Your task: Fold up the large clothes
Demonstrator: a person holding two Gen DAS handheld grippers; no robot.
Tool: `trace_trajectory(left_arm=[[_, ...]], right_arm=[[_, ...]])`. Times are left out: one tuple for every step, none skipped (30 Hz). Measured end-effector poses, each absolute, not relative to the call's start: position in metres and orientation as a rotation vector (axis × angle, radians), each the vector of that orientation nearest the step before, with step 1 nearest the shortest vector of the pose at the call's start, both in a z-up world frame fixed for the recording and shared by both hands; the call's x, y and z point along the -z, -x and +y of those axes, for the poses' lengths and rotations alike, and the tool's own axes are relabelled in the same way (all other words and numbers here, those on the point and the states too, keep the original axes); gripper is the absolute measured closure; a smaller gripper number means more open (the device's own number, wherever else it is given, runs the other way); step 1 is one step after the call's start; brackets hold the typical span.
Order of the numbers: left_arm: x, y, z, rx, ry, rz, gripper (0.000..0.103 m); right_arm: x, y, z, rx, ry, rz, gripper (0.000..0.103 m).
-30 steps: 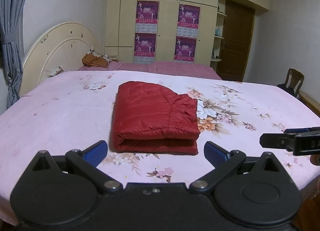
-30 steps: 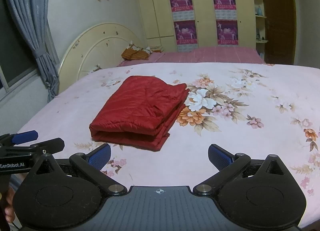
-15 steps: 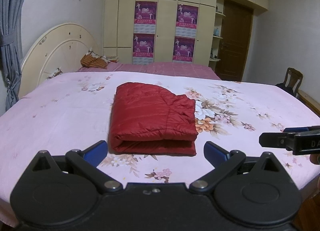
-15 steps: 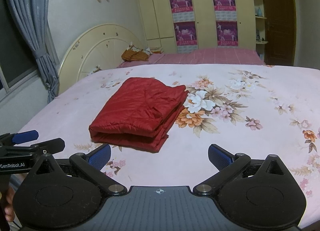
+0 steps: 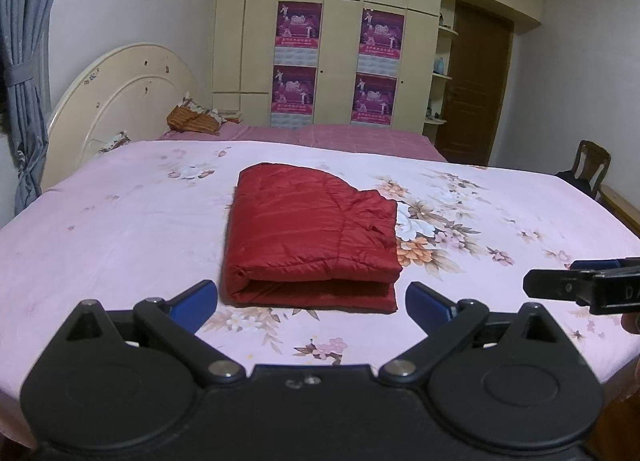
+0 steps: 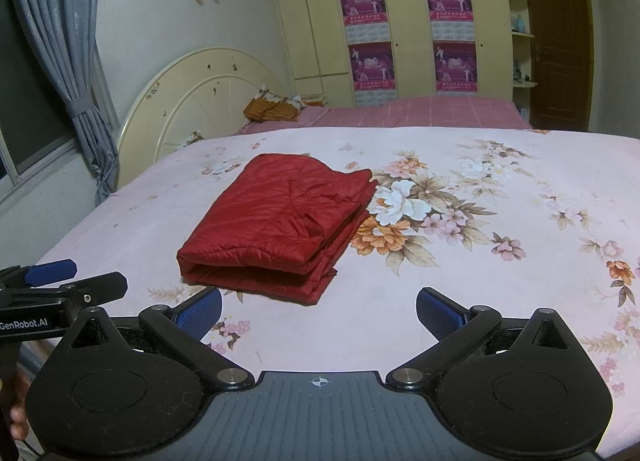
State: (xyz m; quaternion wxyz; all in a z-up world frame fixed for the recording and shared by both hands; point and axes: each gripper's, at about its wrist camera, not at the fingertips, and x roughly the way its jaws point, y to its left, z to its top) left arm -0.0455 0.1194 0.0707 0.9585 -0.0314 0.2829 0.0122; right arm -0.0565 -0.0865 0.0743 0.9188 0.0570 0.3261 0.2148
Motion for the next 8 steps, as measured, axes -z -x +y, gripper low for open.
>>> trace_trajectory(left_arm=[[-0.0706,0.0457,0.1202,-0.026,0.063,0.574,0.003],[-0.0704,0.0459,0.1200,-0.027,0.062,0.575,0.003],[-0.0703,0.0461,0.1199,-0.027,0.063,0.576,0.003],[-0.0701,0.0462,0.1199,-0.027,0.065,0.576,0.003],[-0.0699,0.0456,0.1199,-0.027,0.065,0.577,0.002],[-0.0699,0.0459,0.1196,-0.029,0.064,0.577,0.002],[-0.0698,0.0460,0.1196,-0.030,0.064,0.576,0.002],[-0.0696,0.0457,0.1199,-0.029,0.066,0.578,0.002]], right_arm=[[-0.0739,0.0564,-0.0869,-0.442,-0.118,0.671,0.001],[-0.0742,0.0562,-0.0872,-0.443,-0.118,0.670,0.001],[-0.0741,0.0560,-0.0872,-0.445,-0.117,0.670,0.001],[-0.0741,0.0553,-0.0875,-0.447,-0.116,0.671,0.001],[-0.0740,0.0548,-0.0878,-0.449,-0.115,0.671,0.001],[-0.0739,0.0544,-0.0881,-0.452,-0.115,0.672,0.001],[-0.0727,0.0543,-0.0878,-0.455,-0.114,0.673,0.001],[-0.0724,0.0542,-0.0873,-0.457,-0.113,0.674,0.001]])
